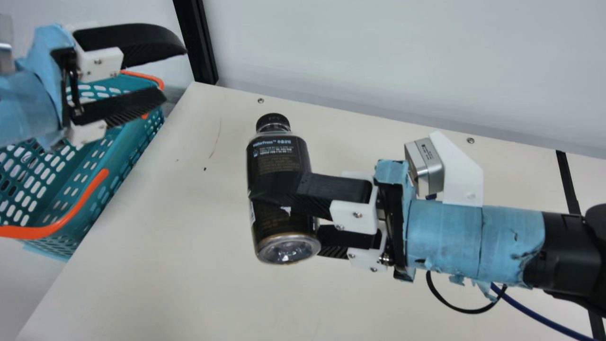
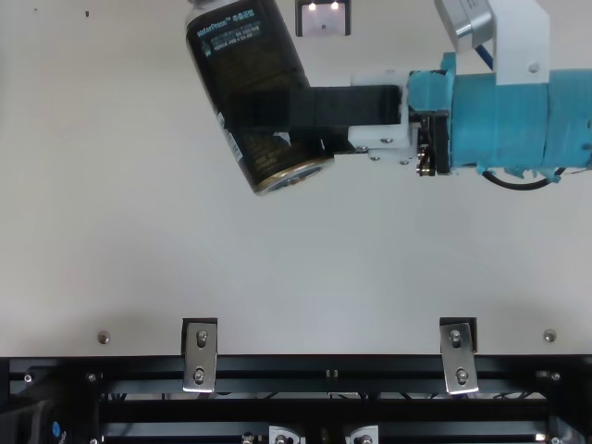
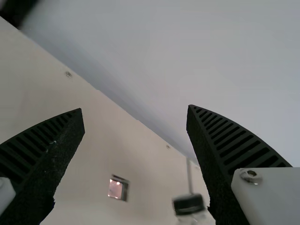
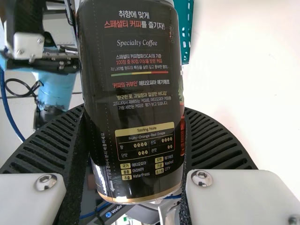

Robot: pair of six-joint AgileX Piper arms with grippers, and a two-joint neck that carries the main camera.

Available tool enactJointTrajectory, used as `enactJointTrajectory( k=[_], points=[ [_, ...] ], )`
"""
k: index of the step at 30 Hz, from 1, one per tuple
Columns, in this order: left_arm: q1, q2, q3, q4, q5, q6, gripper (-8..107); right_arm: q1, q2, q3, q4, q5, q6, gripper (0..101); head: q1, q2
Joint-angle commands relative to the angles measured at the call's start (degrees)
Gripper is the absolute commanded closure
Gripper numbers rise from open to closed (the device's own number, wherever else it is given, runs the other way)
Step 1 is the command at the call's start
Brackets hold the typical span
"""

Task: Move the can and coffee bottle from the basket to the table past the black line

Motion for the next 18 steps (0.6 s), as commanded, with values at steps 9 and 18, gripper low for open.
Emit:
enactJointTrajectory(
  k=[9,18],
  points=[
    [-1.1,0.1,-0.4,17.2,-11.4,-1.6,9,0.0,-3.1,0.0,-1.1,-7.1,-2.2,101,-0.5,-0.1],
    [-1.1,0.1,-0.4,17.6,-11.2,-1.6,9,5.4,-10.5,1.8,-5.0,-27.7,-6.8,101,-0.5,-0.1]
  ],
)
